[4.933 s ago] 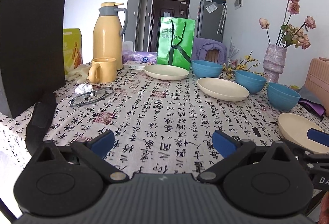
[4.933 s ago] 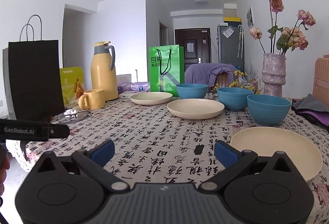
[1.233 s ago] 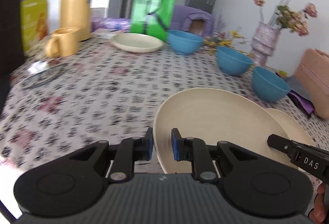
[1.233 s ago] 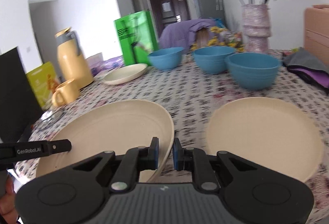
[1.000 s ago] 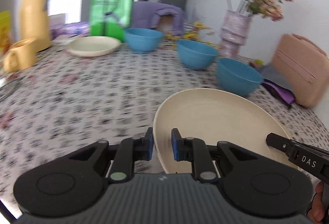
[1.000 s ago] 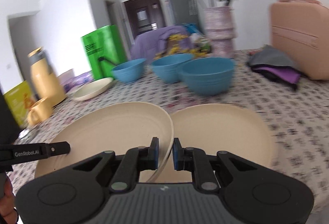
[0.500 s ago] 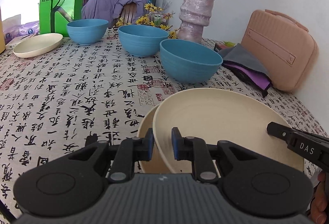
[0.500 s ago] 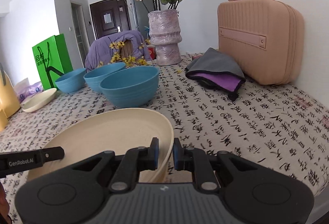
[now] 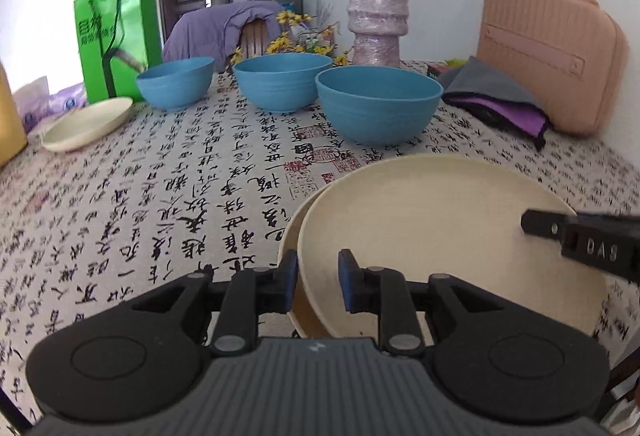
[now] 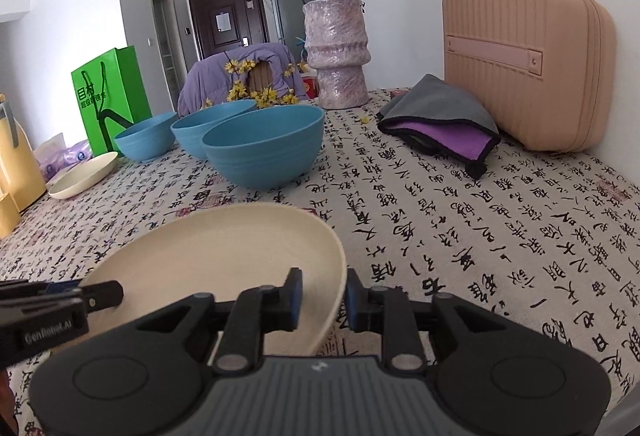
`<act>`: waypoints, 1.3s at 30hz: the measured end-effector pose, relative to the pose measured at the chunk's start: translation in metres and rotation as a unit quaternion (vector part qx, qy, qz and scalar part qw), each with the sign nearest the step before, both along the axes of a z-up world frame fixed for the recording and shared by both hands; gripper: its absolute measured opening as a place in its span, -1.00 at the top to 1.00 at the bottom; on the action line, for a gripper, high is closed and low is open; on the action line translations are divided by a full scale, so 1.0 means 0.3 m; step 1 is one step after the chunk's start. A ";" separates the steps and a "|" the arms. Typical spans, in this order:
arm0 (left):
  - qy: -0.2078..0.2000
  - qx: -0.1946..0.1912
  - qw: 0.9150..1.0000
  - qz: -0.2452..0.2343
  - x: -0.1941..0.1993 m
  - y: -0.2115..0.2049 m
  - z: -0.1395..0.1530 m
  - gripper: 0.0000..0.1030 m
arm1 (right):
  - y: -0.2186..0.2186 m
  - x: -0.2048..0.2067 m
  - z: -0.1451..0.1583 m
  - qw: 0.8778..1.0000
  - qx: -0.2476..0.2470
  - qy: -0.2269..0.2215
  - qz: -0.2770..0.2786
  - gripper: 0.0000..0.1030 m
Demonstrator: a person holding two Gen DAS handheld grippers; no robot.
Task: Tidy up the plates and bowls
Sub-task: 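Lower both plates onto the plate stack and open both tools, then move both tools back toward the cream plate by the green bag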
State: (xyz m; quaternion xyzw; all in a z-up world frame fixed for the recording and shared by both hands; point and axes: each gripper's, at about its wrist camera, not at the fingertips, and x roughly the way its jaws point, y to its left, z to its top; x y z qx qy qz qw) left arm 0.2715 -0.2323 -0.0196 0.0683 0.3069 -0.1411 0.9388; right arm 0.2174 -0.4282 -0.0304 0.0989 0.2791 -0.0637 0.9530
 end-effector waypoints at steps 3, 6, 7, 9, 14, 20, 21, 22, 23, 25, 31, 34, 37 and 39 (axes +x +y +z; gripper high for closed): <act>-0.018 -0.002 1.000 -0.012 -0.013 -0.004 0.016 0.40 | 0.000 -0.002 0.012 1.000 -0.002 -0.009 0.002 0.53; -0.026 -0.007 1.000 -0.017 -0.017 0.000 0.030 0.40 | 0.009 0.003 0.017 1.000 -0.006 -0.010 0.010 0.53; -0.025 -0.010 0.999 -0.017 -0.015 0.005 0.032 0.40 | 0.015 0.006 0.015 1.000 -0.007 -0.008 0.014 0.52; -0.022 -0.013 1.000 -0.015 -0.013 0.015 0.033 0.40 | 0.033 0.008 0.011 1.000 -0.019 -0.006 0.015 0.44; -0.017 -0.023 1.000 -0.004 -0.015 0.068 0.036 0.39 | 0.040 0.002 0.025 1.000 -0.020 -0.010 0.010 0.38; -0.010 -0.037 0.999 0.016 -0.018 0.144 0.046 0.32 | 0.080 -0.011 0.055 0.999 -0.032 -0.021 0.007 0.27; -0.012 -0.039 0.999 0.018 -0.023 0.158 0.049 0.24 | 0.094 -0.014 0.062 0.999 -0.034 -0.025 0.010 0.26; -0.014 -0.039 0.999 0.021 -0.028 0.172 0.052 0.20 | 0.109 -0.017 0.067 0.999 -0.035 -0.029 0.014 0.25; -0.017 -0.040 0.999 0.024 -0.034 0.189 0.054 0.17 | 0.128 -0.019 0.072 0.999 -0.037 -0.033 0.019 0.21; -0.019 -0.043 0.998 0.032 -0.049 0.232 0.057 0.16 | 0.169 -0.020 0.079 0.998 -0.041 -0.038 0.033 0.14; -0.024 -0.049 0.996 0.065 -0.114 0.399 0.050 -0.33 | 0.344 -0.019 0.078 0.994 -0.028 -0.040 0.094 0.11; -0.019 -0.048 0.995 0.080 -0.156 0.499 0.039 -0.40 | 0.461 -0.035 0.057 0.991 -0.013 -0.039 0.130 0.04; -0.021 -0.047 0.993 0.106 -0.198 0.612 0.037 -0.54 | 0.581 -0.060 0.031 0.986 0.003 -0.035 0.165 -0.16; -0.026 -0.044 0.990 0.128 -0.226 0.689 0.039 -0.64 | 0.659 -0.077 0.018 0.982 0.006 -0.032 0.186 -0.35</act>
